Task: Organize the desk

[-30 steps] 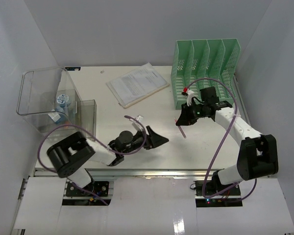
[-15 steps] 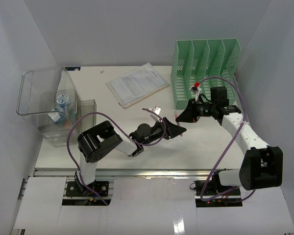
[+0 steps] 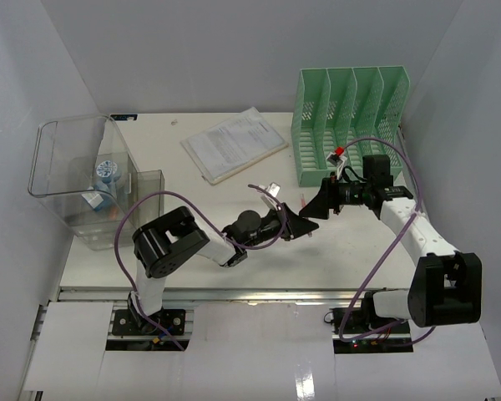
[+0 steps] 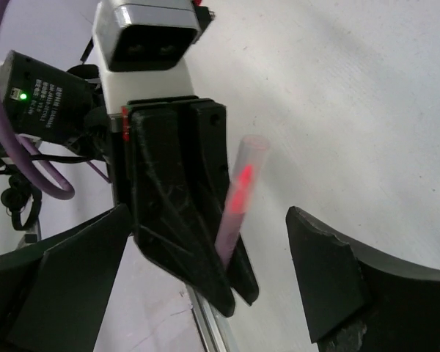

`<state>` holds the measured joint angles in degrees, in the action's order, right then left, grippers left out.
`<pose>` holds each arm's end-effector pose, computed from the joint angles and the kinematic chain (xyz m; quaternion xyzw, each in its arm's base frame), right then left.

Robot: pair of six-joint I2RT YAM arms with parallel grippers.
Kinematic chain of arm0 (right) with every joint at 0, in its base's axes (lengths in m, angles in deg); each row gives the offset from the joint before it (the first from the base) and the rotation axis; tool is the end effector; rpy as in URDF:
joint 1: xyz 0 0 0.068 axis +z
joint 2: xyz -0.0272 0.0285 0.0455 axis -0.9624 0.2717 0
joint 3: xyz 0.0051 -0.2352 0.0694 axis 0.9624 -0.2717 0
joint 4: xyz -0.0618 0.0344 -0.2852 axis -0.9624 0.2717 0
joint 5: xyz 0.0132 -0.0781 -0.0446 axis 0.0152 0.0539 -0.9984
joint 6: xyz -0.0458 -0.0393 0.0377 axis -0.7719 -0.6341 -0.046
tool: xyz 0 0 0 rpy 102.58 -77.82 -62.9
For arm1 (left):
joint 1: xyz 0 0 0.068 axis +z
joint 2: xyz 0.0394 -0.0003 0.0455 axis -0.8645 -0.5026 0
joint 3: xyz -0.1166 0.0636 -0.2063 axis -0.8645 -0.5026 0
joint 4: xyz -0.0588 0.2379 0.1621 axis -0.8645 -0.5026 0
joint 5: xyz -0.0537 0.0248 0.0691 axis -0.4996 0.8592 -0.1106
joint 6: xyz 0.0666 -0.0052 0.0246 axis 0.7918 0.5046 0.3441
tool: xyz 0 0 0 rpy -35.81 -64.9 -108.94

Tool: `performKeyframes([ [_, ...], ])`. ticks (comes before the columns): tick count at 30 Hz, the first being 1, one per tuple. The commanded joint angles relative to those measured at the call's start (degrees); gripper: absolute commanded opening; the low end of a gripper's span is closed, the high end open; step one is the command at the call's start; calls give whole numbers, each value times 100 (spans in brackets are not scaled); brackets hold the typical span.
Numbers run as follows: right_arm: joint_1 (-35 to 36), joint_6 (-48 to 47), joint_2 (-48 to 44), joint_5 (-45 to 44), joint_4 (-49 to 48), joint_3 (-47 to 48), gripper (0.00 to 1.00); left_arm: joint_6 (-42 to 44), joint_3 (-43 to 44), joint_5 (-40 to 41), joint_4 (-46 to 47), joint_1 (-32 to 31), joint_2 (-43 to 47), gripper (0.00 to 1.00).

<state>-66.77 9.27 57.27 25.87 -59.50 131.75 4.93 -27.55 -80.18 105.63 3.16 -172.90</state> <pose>0.3020 0.0910 0.2100 -0.2586 0.7744 0.4821 0.3180 0.2123 -0.3423 0.1017 0.0268 0.6972 -0.6487 0.3039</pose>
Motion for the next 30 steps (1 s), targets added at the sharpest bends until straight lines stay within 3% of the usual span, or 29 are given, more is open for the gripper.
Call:
performKeyframes([
  [1, -91, -816, -531, 194, 87, -28, 90, 250, -258, -74, -914, 66, 557, 0],
  [4, -379, -1220, -884, 60, 83, -43, 90, 499, -693, 83, -2056, 180, 1261, 0],
  [8, -865, -1575, -1153, 661, 54, -302, 90, 1169, -734, 888, -5643, 478, 2810, 0],
  [9, -1048, -1686, -1157, 1079, 55, -391, 90, 1360, -603, 1242, -7135, 562, 3101, 0],
  [12, -1253, -1853, -1118, 1400, 7, -737, 90, 2088, -39, 2609, -9472, 857, 3929, 0],
  [15, -1516, -1968, -1042, 1530, 42, -856, 90, 2734, 388, 3037, -11013, 1837, 4257, 0],
  [20, -1654, -1968, -1013, 1670, 61, -936, 90, 3206, 1261, 3868, -11955, 2720, 3785, 0],
  [30, -1858, -1938, -1113, 1930, 72, -1011, 90, 4191, 1935, 4410, -11455, 3998, 2467, 1],
])
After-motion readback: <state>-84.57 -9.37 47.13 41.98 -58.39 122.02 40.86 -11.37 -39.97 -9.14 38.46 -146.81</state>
